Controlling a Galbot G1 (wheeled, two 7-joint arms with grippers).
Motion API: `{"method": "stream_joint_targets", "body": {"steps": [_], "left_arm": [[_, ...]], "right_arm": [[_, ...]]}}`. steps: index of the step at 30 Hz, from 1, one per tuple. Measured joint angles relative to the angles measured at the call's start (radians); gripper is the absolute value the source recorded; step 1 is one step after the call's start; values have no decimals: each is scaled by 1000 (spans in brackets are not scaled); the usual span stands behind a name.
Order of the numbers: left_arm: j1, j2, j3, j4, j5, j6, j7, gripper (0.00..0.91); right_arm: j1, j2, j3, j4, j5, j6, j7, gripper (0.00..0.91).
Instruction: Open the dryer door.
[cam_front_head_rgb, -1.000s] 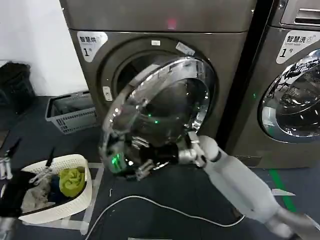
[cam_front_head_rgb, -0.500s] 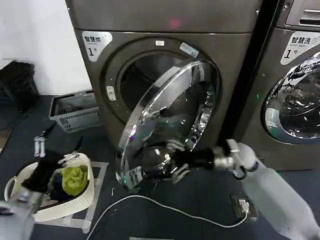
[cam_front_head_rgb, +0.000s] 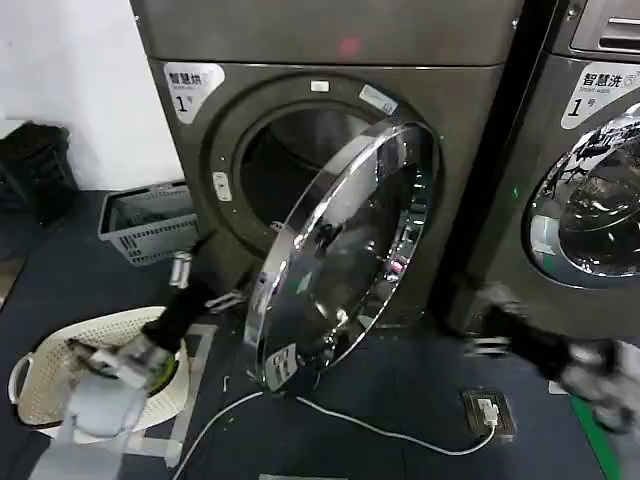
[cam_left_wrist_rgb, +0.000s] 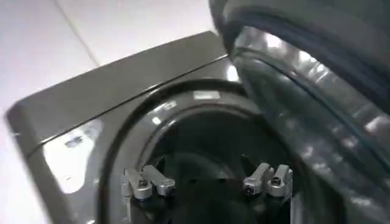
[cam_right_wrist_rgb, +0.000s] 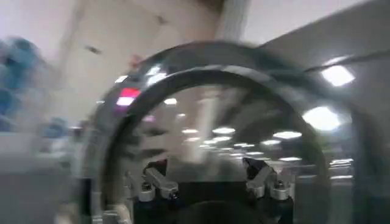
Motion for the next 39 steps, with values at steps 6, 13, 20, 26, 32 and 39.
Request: {"method": "stream_joint_targets", "body": {"steps": [6, 13, 20, 26, 32, 39], "left_arm": [[-55, 27, 105, 35, -12, -21, 20, 907], [-136, 35, 239, 84, -17, -31, 25, 907], [-257, 4, 385, 141, -17, -27, 26, 907], [-389, -36, 531, 196, -14, -14, 25, 907], [-517, -104, 674, 279, -7, -9, 27, 907], [-644, -219, 819, 402, 3, -6, 28, 907]], "right_arm": [[-185, 146, 380, 19, -196, 17, 202, 907], [-251, 306, 739, -40, -502, -121, 644, 907], [-254, 407, 939, -104, -688, -268, 1051, 907], [-257, 436, 1072, -130, -722, -340, 1195, 907], [-269, 444, 1182, -188, -735, -287, 1216, 907], [-262, 465, 1239, -198, -736, -268, 1217, 907]]}}
